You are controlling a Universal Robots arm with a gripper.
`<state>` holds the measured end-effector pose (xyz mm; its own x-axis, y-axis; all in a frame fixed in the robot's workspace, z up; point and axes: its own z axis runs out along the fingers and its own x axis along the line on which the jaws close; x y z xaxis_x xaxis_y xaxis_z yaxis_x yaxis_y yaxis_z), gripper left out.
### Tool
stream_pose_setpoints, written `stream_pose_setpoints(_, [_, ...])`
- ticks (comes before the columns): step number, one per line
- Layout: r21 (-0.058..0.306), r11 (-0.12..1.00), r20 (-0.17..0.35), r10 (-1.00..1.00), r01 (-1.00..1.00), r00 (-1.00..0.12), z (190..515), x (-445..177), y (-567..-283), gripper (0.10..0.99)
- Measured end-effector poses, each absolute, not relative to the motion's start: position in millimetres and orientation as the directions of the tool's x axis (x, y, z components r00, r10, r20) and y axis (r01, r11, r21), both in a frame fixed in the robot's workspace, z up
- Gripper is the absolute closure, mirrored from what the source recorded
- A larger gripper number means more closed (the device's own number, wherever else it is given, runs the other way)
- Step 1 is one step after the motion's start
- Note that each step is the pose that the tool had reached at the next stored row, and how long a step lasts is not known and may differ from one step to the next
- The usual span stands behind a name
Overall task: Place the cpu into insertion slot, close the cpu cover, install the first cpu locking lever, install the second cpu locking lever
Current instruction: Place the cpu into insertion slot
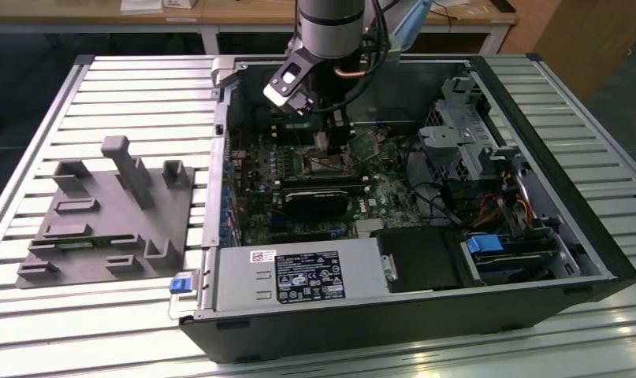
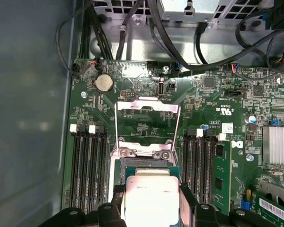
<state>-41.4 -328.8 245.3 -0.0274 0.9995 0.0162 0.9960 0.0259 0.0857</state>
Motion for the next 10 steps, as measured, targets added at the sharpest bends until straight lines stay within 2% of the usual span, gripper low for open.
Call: stream_pose_setpoints(10, [0.086,0.026,0.016,0.999,0.996,-0.027,235.7,-42.5,-327.5,0.549])
